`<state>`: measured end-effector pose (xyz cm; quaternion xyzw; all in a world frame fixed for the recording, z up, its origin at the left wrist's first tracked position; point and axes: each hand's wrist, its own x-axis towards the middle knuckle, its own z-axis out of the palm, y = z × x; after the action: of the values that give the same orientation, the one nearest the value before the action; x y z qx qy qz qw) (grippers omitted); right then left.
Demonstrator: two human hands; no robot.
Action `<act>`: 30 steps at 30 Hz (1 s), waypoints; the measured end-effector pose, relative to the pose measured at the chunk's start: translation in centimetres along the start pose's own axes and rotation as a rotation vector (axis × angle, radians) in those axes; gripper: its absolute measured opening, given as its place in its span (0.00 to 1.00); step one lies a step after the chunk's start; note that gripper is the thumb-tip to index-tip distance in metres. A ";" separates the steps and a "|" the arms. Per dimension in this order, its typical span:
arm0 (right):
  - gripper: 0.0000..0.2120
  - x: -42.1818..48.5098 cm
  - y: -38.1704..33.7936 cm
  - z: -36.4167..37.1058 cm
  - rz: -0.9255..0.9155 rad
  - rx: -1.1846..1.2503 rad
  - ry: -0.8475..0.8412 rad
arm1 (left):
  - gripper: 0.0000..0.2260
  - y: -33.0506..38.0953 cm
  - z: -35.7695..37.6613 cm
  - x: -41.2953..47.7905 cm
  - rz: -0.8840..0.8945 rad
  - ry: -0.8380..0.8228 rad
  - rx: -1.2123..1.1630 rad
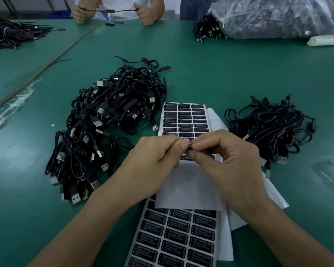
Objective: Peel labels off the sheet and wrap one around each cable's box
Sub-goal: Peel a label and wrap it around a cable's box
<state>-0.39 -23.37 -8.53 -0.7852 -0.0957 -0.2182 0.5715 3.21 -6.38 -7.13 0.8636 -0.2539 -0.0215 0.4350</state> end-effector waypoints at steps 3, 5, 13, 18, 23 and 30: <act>0.12 -0.2 0.1 0.1 0.010 -0.160 -0.005 | 0.11 -0.4 -0.1 0.1 -0.032 0.012 -0.080; 0.16 -0.3 0.3 0.1 0.068 -0.366 -0.059 | 0.08 -0.5 -0.1 0.1 -0.061 0.042 -0.103; 0.41 -0.8 0.6 0.0 0.241 -0.694 -0.223 | 0.07 -0.8 0.2 0.1 -0.129 0.199 -0.065; 0.38 -0.5 0.6 -0.4 0.289 -0.615 -0.230 | 0.06 -0.8 0.0 0.2 -0.126 0.263 -0.110; 0.36 -0.9 -0.4 -0.3 0.324 -0.633 -0.235 | 0.07 -1.3 0.3 0.2 -0.112 0.215 -0.033; 0.40 -0.4 -1.0 -1.4 0.388 -0.599 -0.279 | 0.08 -1.6 0.2 0.2 -0.100 0.188 -0.020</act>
<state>-1.47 -24.34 -7.52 -0.9432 0.0457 -0.0152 0.3287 4.01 -5.81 -8.46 0.8691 -0.1682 0.0353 0.4638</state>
